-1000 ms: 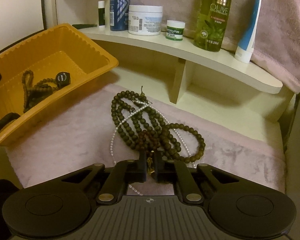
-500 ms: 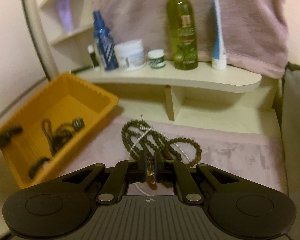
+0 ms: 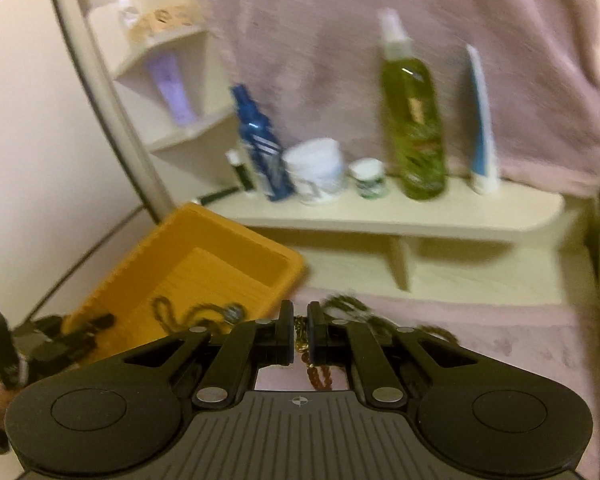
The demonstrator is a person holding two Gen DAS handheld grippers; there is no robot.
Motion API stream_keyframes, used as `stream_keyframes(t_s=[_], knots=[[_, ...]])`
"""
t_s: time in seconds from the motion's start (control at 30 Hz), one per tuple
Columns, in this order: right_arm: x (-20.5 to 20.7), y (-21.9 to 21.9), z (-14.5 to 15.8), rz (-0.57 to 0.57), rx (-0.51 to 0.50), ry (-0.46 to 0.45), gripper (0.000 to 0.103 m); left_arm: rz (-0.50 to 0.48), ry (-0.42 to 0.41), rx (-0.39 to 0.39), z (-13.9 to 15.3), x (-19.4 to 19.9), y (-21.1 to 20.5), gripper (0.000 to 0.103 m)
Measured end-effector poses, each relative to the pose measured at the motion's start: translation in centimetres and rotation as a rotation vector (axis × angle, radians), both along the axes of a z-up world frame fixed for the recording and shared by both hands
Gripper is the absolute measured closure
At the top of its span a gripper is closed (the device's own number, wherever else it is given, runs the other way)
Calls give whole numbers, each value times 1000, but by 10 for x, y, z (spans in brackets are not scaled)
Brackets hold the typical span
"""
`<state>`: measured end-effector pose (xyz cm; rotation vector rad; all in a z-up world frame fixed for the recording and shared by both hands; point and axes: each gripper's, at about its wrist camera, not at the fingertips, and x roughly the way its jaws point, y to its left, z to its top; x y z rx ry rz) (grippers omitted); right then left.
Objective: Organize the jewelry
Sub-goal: 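Carry the pendant strand into the basket and open the right tool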
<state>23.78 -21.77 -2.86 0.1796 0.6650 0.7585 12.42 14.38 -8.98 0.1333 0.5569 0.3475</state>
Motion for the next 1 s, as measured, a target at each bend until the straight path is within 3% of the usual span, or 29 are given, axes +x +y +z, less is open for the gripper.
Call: stream_keyframes(t_s=[0.43,0.67,1.0], knots=[[-3,80,20,200,103,-38,97,0,-1,-3,-1,0,0,80],[1,133,-1,277,76,15,97,0,-2,-6,0,0,0,80],[16,167,-41,276,32,96,97,-1,-4,-11,1,-1,1,80]])
